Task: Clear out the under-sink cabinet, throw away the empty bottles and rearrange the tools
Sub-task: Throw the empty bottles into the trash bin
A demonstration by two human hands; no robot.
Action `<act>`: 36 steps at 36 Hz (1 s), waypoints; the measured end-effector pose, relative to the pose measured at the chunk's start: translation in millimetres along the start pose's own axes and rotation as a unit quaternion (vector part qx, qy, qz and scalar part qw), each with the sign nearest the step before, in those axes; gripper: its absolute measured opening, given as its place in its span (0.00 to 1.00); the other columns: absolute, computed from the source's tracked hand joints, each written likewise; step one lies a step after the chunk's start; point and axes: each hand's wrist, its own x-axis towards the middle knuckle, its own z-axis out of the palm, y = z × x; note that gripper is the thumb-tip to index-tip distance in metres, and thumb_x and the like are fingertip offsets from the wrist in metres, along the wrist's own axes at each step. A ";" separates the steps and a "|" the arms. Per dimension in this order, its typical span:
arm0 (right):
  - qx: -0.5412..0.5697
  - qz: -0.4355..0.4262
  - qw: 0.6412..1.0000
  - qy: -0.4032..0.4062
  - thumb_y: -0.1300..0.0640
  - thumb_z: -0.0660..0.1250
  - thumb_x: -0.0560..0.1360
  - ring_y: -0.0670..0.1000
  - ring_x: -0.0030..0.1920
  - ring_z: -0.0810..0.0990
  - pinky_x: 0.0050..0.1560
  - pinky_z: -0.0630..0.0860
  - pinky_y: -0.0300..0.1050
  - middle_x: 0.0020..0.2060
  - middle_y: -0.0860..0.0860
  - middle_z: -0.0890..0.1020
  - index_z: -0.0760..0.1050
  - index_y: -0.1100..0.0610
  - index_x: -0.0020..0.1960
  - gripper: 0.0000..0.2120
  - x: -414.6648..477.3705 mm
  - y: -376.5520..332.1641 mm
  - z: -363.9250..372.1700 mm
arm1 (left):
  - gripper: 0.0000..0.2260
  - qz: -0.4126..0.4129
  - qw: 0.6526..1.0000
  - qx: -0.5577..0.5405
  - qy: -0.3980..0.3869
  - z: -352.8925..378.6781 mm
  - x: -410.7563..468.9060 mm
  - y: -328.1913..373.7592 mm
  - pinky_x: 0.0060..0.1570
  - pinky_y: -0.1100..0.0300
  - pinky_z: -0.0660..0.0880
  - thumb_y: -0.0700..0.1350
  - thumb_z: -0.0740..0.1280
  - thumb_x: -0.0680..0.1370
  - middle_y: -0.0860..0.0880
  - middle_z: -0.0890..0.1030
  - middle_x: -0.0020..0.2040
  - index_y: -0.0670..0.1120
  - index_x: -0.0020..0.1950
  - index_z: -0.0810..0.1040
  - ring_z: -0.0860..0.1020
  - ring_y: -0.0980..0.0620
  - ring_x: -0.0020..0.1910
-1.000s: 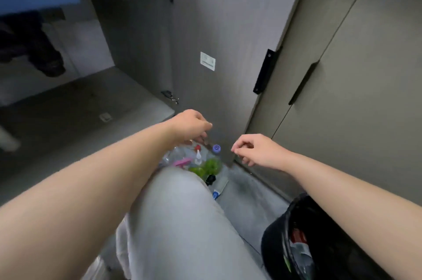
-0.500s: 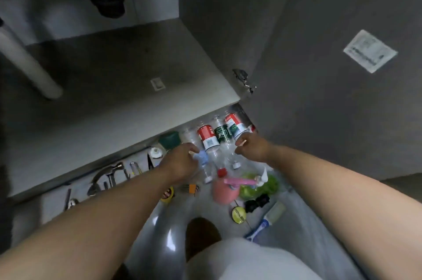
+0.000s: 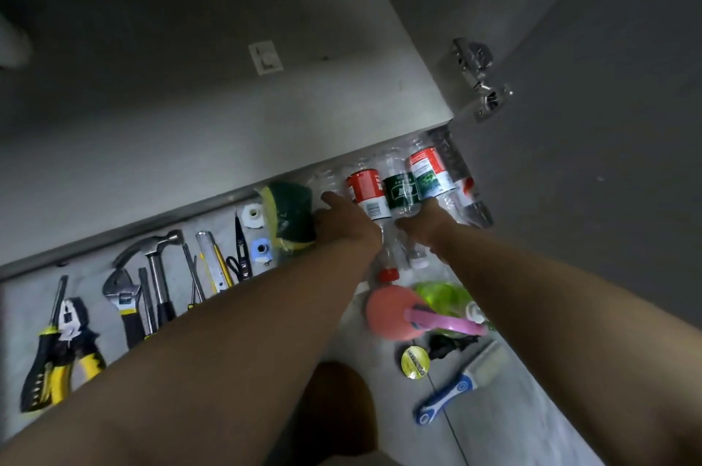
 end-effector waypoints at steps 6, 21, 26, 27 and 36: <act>0.065 0.009 0.998 0.004 0.55 0.72 0.74 0.59 0.61 0.78 0.60 0.77 0.58 0.65 0.55 0.76 0.63 0.54 0.72 0.31 5.2 8.9 0.7 | 0.49 -0.038 0.999 -0.013 0.011 4.3 19.0 0.8 0.66 0.42 0.75 0.46 0.74 0.75 0.34 0.63 0.76 0.43 0.82 0.41 0.72 0.34 0.70; 0.141 -0.020 0.989 -0.035 0.52 0.69 0.78 0.53 0.47 0.79 0.39 0.71 0.43 0.47 0.50 0.78 0.74 0.54 0.57 0.11 -16.0 9.4 -37.2 | 0.19 -0.050 0.980 -0.192 0.007 -15.4 12.8 2.4 0.53 0.46 0.83 0.51 0.77 0.72 0.39 0.82 0.55 0.41 0.51 0.75 0.82 0.39 0.52; 0.151 -0.016 0.988 -0.023 0.49 0.71 0.76 0.55 0.44 0.79 0.40 0.75 0.45 0.46 0.54 0.78 0.73 0.59 0.60 0.19 -29.8 6.5 -48.2 | 0.22 -0.069 0.938 -0.337 -0.050 -28.1 -1.8 0.8 0.49 0.36 0.82 0.49 0.76 0.71 0.39 0.82 0.52 0.38 0.60 0.77 0.83 0.37 0.49; 0.149 -0.013 0.989 -0.018 0.48 0.72 0.75 0.56 0.44 0.78 0.42 0.75 0.46 0.48 0.56 0.78 0.74 0.60 0.61 0.21 -33.5 5.8 -50.7 | 0.20 -0.070 0.931 -0.353 -0.063 -31.4 -6.4 0.7 0.49 0.35 0.81 0.49 0.75 0.72 0.38 0.83 0.53 0.39 0.59 0.78 0.84 0.37 0.50; 0.144 -0.027 0.988 -0.043 0.42 0.68 0.76 0.54 0.34 0.75 0.40 0.72 0.45 0.43 0.57 0.79 0.76 0.55 0.58 0.19 -111.9 -3.6 -85.4 | 0.09 -0.059 0.880 -0.426 -0.203 -80.4 -85.7 1.6 0.39 0.53 0.77 0.48 0.64 0.80 0.46 0.76 0.32 0.44 0.56 0.74 0.76 0.50 0.25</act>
